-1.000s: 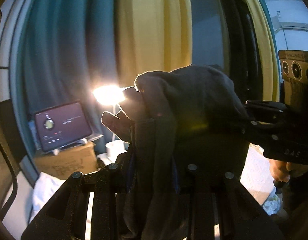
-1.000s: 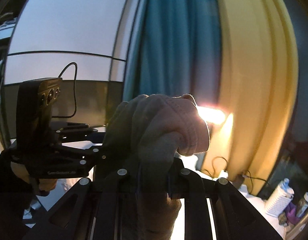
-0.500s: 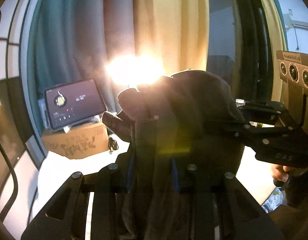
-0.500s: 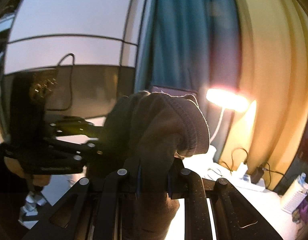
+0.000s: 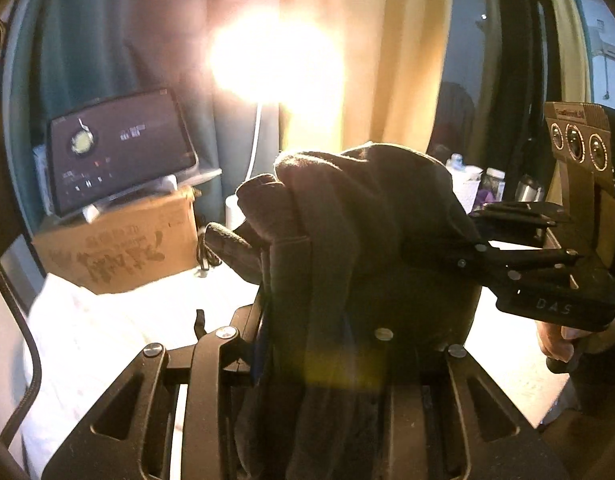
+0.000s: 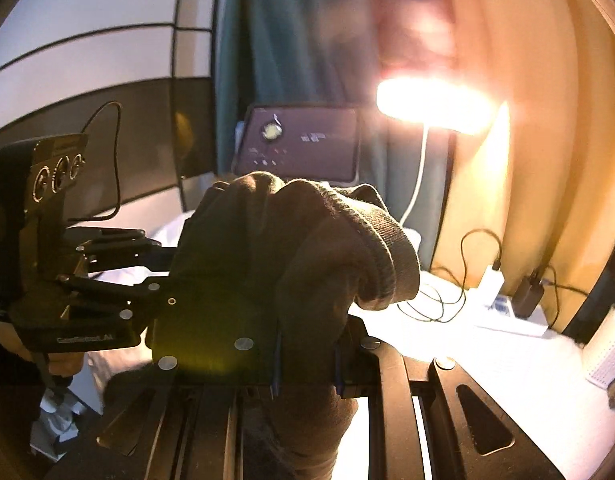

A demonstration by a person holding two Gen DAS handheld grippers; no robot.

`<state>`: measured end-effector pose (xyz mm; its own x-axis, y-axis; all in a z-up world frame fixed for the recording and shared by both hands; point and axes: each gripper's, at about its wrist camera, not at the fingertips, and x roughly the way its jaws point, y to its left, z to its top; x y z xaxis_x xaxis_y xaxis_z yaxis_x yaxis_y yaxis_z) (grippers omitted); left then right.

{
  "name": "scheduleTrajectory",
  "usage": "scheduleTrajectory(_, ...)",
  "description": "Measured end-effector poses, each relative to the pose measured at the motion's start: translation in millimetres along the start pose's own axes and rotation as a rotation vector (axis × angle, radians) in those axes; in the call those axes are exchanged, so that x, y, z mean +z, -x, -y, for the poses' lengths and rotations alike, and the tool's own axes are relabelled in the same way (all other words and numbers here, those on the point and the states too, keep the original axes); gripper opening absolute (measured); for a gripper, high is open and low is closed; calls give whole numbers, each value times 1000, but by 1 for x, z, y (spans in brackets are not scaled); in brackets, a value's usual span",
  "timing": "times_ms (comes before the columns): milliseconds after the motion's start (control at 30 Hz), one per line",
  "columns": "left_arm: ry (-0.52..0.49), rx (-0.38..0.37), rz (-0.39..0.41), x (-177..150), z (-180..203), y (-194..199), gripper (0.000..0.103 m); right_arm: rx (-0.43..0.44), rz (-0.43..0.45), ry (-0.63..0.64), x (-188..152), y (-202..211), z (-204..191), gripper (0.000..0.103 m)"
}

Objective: Fold small clothes

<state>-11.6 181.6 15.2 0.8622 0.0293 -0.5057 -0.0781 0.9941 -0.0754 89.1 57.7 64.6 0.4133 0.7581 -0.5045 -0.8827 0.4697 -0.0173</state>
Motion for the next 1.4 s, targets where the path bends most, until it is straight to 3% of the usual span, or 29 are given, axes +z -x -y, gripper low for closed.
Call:
scheduleTrajectory(333, 33, 14, -95, -6, -27, -56, 29, 31, -80, -29, -6, -63, 25, 19)
scheduleTrajectory(667, 30, 51, -252, -17, -54, -123, 30, 65, -187, -89, -29, -133, 50, 19)
scheduleTrajectory(933, 115, 72, -359, -37, -77, -161, 40, 83, -278, -147, -52, -175, 67, 19)
scheduleTrajectory(1033, 161, 57, -365, -38, -86, -161, 41, 77, -306, -200, -60, -183, 80, 26)
scheduleTrajectory(1133, 159, 63, -366, -37, -86, -156, 41, 98, -300, -328, -64, -182, 105, 47)
scheduleTrajectory(1167, 159, 66, -365, -37, -87, -156, 41, 103, -296, -360, -65, -182, 111, 50)
scheduleTrajectory(1267, 149, 83, -352, -33, -86, -152, 41, 140, -283, -447, -64, -186, 125, 50)
scheduleTrajectory(1400, 140, 110, -335, -25, -90, -149, 41, 91, -254, -472, -58, -191, 134, 50)
